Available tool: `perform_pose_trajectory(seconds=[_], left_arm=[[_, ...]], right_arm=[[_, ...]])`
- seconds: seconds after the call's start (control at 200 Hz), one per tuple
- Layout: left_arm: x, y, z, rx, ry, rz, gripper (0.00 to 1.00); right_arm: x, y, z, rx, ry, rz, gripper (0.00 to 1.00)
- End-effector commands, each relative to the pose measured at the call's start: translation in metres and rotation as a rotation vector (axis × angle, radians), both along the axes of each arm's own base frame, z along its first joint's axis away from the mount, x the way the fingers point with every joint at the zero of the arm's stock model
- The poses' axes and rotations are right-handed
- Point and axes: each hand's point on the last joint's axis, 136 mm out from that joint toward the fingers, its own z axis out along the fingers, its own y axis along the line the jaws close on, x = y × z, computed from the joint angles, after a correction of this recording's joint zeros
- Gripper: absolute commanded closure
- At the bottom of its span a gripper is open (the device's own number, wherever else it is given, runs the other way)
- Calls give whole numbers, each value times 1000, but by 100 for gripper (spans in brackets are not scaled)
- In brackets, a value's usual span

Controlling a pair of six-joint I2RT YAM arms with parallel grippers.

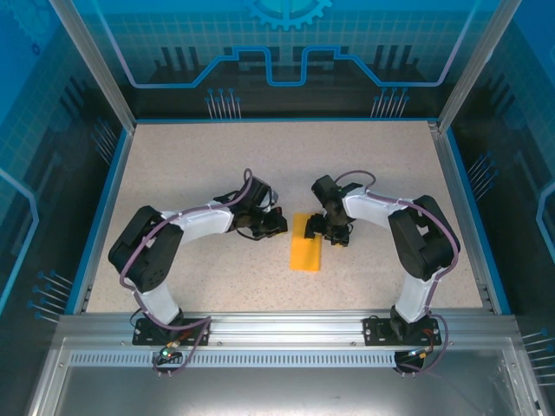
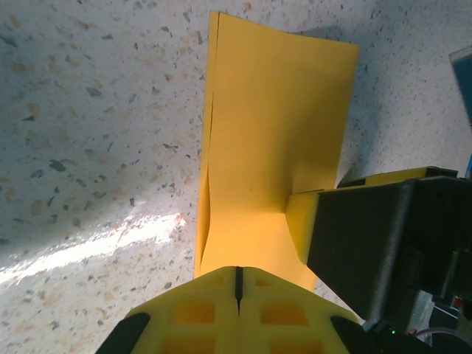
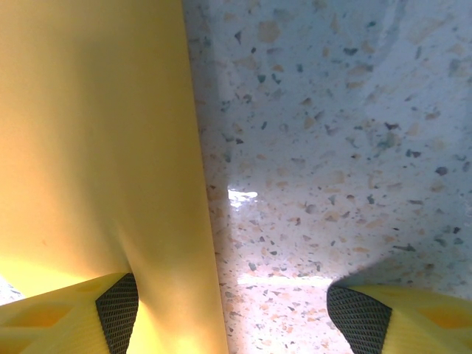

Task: Fold a paper plane with a square sheet of paper (pick it up from the middle)
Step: Hold the square sheet of paper at the center of the table.

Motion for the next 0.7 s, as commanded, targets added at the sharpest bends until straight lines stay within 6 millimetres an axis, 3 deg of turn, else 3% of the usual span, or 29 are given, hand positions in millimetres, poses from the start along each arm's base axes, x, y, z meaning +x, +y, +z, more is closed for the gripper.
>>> perform_pose_trajectory(seconds=[0.0,0.28,0.46,0.695], left_arm=[[0,-15,7,-35,13,-22,99],[1,-13,7,-21,8,-11,99],[1,-11,9,-10,3,-3,99],[6,12,13,75,-35,101,99]], right_arm=[[-24,-1,-64,-25,93,37,22],[-20,6,-56,16,71,51,18],[-21,-2,-57,-22,70,21,19],[-15,15,-49,88,39,12,17]])
